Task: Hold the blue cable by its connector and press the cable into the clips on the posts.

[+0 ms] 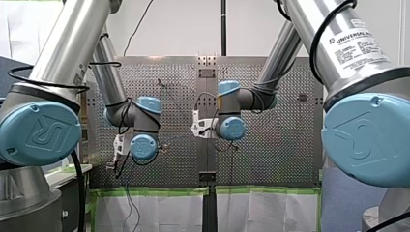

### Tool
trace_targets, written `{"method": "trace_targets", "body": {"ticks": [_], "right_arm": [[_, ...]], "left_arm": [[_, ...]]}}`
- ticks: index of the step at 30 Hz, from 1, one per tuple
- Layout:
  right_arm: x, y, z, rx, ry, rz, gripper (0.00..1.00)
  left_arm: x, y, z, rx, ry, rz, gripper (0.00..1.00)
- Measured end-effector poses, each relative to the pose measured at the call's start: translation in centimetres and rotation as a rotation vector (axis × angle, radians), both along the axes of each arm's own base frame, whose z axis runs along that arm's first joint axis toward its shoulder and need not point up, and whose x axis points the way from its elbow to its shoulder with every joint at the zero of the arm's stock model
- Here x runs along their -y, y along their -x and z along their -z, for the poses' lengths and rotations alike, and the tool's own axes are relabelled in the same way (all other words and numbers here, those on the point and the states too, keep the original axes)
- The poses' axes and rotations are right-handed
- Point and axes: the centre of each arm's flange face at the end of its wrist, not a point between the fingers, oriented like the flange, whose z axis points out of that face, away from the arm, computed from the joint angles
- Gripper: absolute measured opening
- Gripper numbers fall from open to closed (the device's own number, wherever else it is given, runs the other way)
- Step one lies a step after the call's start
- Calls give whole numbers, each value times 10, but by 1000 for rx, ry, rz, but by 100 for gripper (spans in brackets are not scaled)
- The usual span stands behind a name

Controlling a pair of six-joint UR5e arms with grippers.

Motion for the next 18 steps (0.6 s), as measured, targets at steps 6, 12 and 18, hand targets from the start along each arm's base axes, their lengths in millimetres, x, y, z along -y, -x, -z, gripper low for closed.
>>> {"method": "trace_targets", "body": {"ticks": [6, 12, 18], "right_arm": [[7, -5, -33, 33, 24, -3, 0], [14, -15, -55, 36, 35, -14, 0], [18, -25, -69, 26, 38, -26, 0]], "left_arm": [[2, -19, -31, 47, 46, -49, 0], [4, -39, -63, 92, 75, -85, 0], [0, -50, -92, 121, 91, -111, 0]]}}
